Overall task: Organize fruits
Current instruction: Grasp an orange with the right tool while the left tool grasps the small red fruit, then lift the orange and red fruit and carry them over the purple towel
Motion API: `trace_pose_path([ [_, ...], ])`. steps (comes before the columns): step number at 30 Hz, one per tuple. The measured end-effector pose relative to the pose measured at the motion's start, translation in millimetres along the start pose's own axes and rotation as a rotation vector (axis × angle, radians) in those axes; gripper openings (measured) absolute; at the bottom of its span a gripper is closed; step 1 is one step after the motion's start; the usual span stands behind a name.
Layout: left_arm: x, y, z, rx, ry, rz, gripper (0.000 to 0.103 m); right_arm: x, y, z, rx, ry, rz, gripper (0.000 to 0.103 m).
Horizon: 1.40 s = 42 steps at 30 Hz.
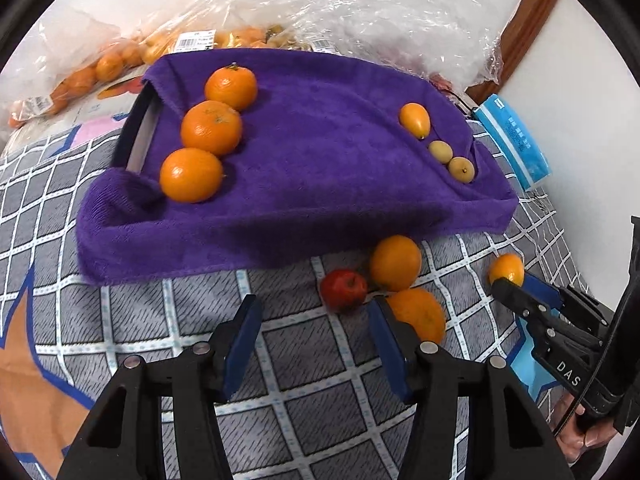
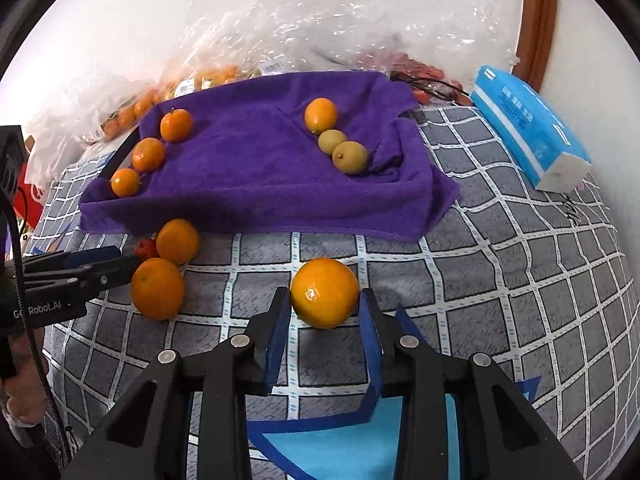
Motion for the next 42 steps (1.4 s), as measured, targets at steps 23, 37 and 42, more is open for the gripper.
trace_pose_path([
  [23,5,10,-6,-0.022,-0.01,0.009,0.024,-9,7,-7,0.021,0.03,-0.001,0.034],
  [37,-61,-1,-6,-0.063,0.088,-0.021,0.024,-55,-11,-27,0.006,0.106,0.003,0.034],
  [42,-88,2,-9,-0.063,0.125,-0.015,0.024,-75,-14,-38,0.008,0.142,0.01,0.034],
])
Point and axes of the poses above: each gripper's, at about its wrist camera, not at the fingertips, and x roughly the way its jaws point, y to its right, z to its underside, the point moved 7 cm from there along x, roughly the way its jaws point, and after that the axes turned 1 degree about y, right-handed, at the moved point
